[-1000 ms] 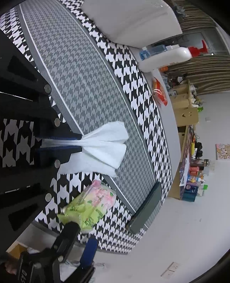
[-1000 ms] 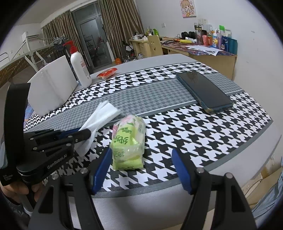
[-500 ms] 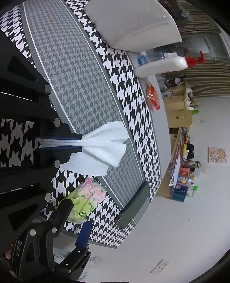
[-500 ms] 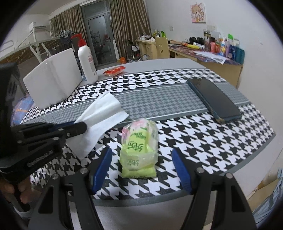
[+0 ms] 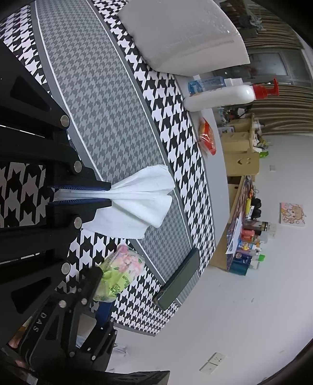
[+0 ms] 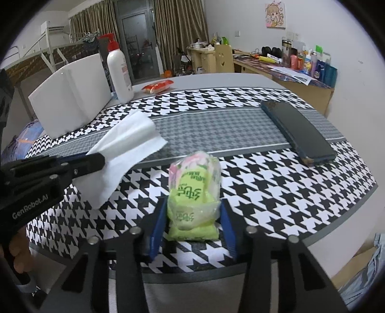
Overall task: Organize soft objects
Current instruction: 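Close left gripper on the white tissues while right gripper closes on the green packet, then carry the tissues in left gripper toward the foam box while right gripper carries the packet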
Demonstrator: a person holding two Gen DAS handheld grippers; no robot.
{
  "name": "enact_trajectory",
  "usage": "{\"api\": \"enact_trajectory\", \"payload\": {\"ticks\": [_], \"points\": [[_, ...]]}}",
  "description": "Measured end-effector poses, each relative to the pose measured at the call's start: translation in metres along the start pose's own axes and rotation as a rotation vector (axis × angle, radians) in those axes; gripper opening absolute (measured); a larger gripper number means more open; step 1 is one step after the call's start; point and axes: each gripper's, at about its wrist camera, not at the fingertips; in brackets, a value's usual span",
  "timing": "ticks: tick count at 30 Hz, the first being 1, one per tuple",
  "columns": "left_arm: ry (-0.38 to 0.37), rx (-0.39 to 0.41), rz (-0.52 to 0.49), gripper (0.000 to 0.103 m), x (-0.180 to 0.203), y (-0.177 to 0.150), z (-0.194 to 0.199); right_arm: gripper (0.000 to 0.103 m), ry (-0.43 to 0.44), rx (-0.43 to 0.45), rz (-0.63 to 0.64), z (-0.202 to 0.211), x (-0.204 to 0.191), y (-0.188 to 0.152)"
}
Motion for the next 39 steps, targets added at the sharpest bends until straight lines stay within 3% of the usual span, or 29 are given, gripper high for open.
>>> {"api": "enact_trajectory", "payload": {"ticks": [3,39], "points": [[-0.002,0.01,0.005,0.007,-0.002,0.0,0.003,0.033,0.012,-0.005,0.005,0.001,-0.001,0.0],[0.048,0.128,0.015,0.007,-0.024,-0.003,0.064,0.033,0.066,0.148,0.033,0.047,-0.034,0.024]]}}
Point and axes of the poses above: each gripper's, at about its wrist camera, not at the fingertips, and z roughly against the way its jaws point, x to its right, y to its top, and after that the axes turned 4 degrees about x, right-handed
